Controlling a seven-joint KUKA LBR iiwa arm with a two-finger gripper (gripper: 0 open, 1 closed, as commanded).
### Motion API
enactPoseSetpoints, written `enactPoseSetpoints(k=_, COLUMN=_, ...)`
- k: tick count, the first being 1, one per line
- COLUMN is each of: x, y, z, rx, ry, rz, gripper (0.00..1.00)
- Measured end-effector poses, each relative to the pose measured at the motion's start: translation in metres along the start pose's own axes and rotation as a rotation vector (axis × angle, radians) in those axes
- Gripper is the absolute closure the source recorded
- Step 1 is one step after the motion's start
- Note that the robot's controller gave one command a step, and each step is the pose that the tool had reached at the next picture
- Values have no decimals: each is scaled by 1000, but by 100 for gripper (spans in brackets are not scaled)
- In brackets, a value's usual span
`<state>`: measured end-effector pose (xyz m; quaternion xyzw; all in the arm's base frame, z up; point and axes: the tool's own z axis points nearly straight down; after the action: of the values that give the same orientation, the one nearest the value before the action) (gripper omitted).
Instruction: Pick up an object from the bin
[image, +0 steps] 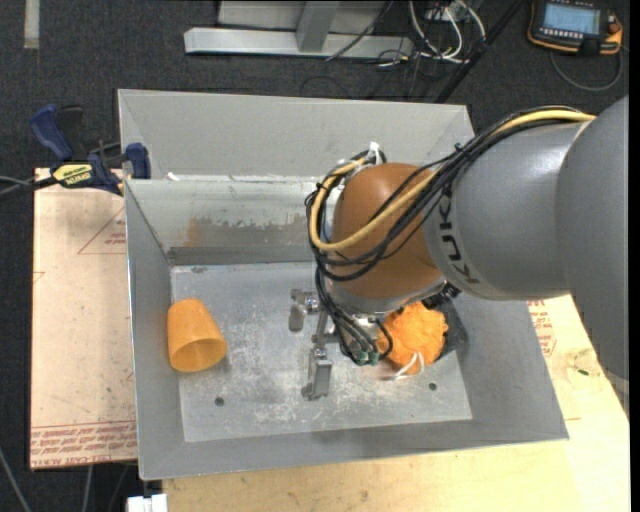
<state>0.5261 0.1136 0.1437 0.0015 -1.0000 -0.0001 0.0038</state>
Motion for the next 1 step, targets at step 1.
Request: enactPoseSetpoints(k=1, x=-2, y=-1, z=-4, rx=-1, ry=-8, rz=3, gripper=0)
